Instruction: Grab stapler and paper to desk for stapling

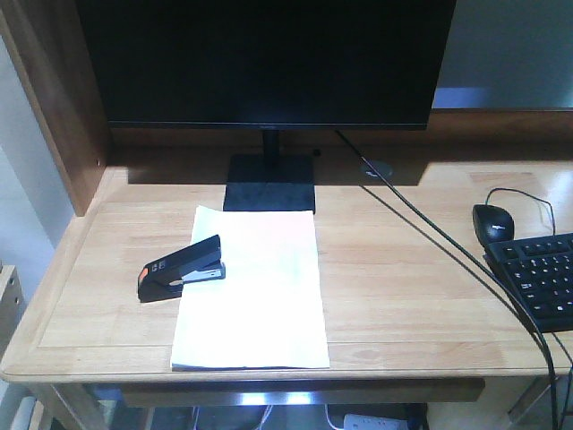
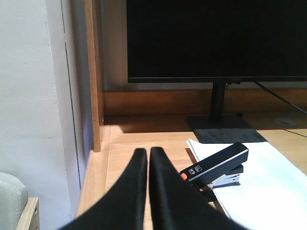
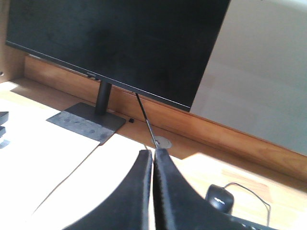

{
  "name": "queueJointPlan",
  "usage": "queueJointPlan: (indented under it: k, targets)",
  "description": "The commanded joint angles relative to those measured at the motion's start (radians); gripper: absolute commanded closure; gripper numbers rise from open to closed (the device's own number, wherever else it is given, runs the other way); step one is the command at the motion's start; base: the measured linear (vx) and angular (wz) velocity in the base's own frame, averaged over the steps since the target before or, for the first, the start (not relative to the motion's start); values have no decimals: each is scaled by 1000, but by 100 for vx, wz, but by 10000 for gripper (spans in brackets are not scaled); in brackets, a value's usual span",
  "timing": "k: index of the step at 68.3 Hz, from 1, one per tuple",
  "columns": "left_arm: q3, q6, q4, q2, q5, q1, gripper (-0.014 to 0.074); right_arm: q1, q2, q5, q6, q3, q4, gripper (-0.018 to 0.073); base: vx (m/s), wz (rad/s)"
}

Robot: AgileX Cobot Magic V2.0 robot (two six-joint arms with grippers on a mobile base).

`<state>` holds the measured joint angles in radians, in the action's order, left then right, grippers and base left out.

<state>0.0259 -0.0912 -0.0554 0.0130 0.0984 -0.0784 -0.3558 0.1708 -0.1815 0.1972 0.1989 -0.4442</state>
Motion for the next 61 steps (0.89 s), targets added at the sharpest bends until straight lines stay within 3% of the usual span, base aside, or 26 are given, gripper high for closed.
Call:
queueJointPlan:
  k: [1,10,24,38,51,61]
  targets:
    - [14,-9,9,13,-82,-7,603,69,0,52,-146,29,147,568,0,0]
    - [14,-9,9,13,-82,-7,603,204,0,50,-206,29,262,568,0,0]
    - [14,-9,9,13,-82,-7,603,318,0,44,-197,29,265,568,0,0]
    - [14,-9,9,13,-82,-7,603,328,-1,66,-197,8,285,568,0,0]
    - [14,-9,9,13,-82,-7,603,328,-79,181,-197,-156,368,568,0,0]
    - [14,-9,9,13,-82,-7,603,328,-197,173,-182,-252,402,568,0,0]
